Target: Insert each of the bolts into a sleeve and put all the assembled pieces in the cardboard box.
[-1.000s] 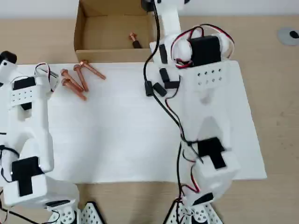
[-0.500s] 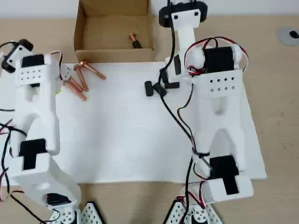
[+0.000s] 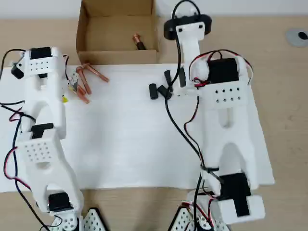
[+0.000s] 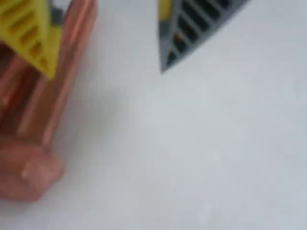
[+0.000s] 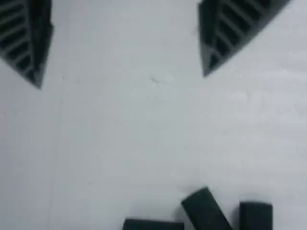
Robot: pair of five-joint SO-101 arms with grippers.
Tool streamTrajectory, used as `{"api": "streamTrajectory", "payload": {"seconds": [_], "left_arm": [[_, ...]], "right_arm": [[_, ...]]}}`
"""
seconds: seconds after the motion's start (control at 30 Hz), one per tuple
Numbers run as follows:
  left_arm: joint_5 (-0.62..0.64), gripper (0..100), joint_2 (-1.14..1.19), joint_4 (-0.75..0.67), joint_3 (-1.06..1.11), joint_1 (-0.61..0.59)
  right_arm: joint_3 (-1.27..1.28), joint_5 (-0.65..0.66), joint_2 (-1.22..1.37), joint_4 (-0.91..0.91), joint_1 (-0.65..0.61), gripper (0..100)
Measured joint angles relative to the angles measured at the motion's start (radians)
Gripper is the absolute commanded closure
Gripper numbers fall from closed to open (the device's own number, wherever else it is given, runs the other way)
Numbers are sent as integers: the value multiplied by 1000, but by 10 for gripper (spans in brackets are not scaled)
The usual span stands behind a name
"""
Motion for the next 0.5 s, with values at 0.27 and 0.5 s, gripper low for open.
{"api": "streamTrajectory", "payload": {"seconds": [0.27, 0.5], "left_arm": [[0, 844, 77, 2, -121, 0], [0, 844, 147, 2, -203, 0]], "right_arm": [[146, 2, -84, -77, 0, 764], [176, 17, -94, -80, 0, 764]]}}
